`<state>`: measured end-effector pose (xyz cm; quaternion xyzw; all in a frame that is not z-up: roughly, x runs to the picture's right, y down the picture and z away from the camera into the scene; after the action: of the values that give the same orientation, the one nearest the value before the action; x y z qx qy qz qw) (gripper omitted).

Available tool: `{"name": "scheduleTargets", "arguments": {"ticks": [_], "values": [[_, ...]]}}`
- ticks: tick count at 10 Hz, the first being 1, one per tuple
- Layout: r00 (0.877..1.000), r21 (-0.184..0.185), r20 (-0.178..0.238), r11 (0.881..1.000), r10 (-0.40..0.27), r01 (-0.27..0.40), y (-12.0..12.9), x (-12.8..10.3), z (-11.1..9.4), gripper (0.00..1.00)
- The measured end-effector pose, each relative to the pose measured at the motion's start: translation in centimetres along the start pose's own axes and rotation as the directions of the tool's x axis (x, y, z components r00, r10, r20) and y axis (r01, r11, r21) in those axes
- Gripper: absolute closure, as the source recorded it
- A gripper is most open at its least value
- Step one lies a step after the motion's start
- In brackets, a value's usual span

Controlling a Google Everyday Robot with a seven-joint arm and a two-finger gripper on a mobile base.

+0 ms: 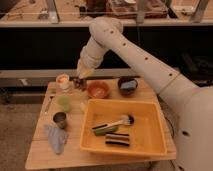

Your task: Place grapes in plastic cup

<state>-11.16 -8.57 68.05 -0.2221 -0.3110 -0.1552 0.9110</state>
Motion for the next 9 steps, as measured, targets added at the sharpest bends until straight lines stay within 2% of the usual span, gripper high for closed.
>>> {"name": "scheduleTargets", "arguments": {"ticks": [1, 2, 3, 4, 5, 7, 9], "values": [[1.0, 0.019, 0.001, 0.999, 0.026, -0.026, -1.0, -0.3, 1.2, 0.9], [0.997, 0.081, -0.001, 0.994, 0.079, -0.079, -1.6, -1.3, 3.1, 0.9], [0.992, 0.158, 0.0, 0.979, 0.127, -0.125, -1.5, -1.7, 4.3, 0.9], [0.986, 0.254, 0.001, 0.954, 0.166, -0.161, -1.1, -1.7, 5.4, 0.9], [0.98, 0.363, 0.001, 0.913, 0.201, -0.187, -0.7, -1.5, 6.8, 0.9], [0.977, 0.444, 0.005, 0.875, 0.214, -0.194, -0.5, -1.7, 8.6, 0.9], [0.978, 0.489, 0.02, 0.851, 0.207, -0.19, -0.1, -2.1, 9.6, 0.9]]}}
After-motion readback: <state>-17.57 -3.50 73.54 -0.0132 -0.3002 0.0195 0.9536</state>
